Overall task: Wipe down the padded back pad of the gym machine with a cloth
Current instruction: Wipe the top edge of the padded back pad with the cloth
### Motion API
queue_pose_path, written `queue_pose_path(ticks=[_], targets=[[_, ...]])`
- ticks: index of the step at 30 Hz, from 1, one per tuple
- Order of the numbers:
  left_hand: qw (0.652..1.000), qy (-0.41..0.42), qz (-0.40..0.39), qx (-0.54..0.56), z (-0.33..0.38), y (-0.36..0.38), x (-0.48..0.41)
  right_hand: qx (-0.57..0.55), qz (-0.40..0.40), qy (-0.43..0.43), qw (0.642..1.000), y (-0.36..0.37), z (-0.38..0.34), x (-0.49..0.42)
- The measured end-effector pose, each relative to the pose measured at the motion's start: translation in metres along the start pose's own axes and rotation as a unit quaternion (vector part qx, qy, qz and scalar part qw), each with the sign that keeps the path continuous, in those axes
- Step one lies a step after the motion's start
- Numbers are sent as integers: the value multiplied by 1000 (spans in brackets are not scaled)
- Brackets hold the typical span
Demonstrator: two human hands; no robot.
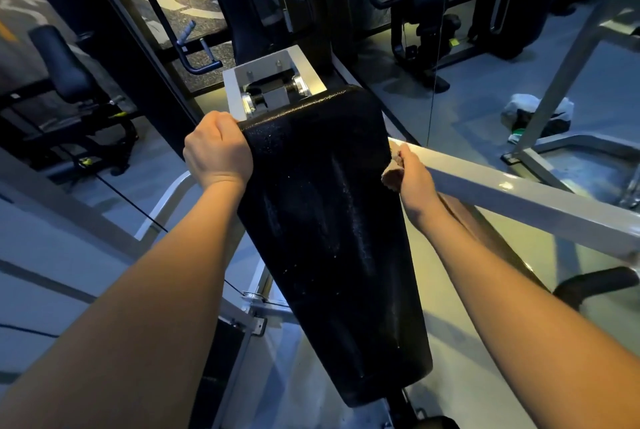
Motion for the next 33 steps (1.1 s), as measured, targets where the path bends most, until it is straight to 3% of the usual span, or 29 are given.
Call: queue_pose_path(ticks=[3, 7, 9, 13, 16, 20, 23, 28, 30, 33], targets=[[1000, -3, -1, 4, -2, 0, 0, -22, -7, -7, 1000, -2, 2, 7], [1000, 1, -6, 8, -3, 0, 0, 12, -58, -163, 985, 25, -78, 11], [1000, 2, -5, 9, -3, -1, 0, 9, -47, -177, 983, 28, -95, 8], [1000, 2, -5, 4, -5, 0, 0, 56, -59, -216, 973, 31, -78, 11], [1000, 1, -5, 5, -6, 1, 0, 151, -18, -251, 956, 21, -55, 26], [1000, -5, -14, 6, -3, 0, 0, 242, 43, -341, 907, 17, -87, 34], [1000, -10, -19, 13, -2, -1, 2, 273, 37, -417, 866, 40, -120, 39], [1000, -20, -16, 6, -2, -3, 2, 359, 106, -489, 788, 53, -89, 60], [1000, -21, -19, 1, -1, -2, 3, 414, 90, -509, 750, 53, -57, 71], [1000, -23, -19, 1, 1, -4, 4, 464, 5, -508, 726, 53, -29, 82]])
Point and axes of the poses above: each hand's wrist, its own x-axis away from the middle knuckle, its own y-axis out of the palm, z = x × y, the point moved 10 cm from there along -x, towards the middle knuckle, and after that the axes turned 5 degrees about y, right-handed, at the moved point
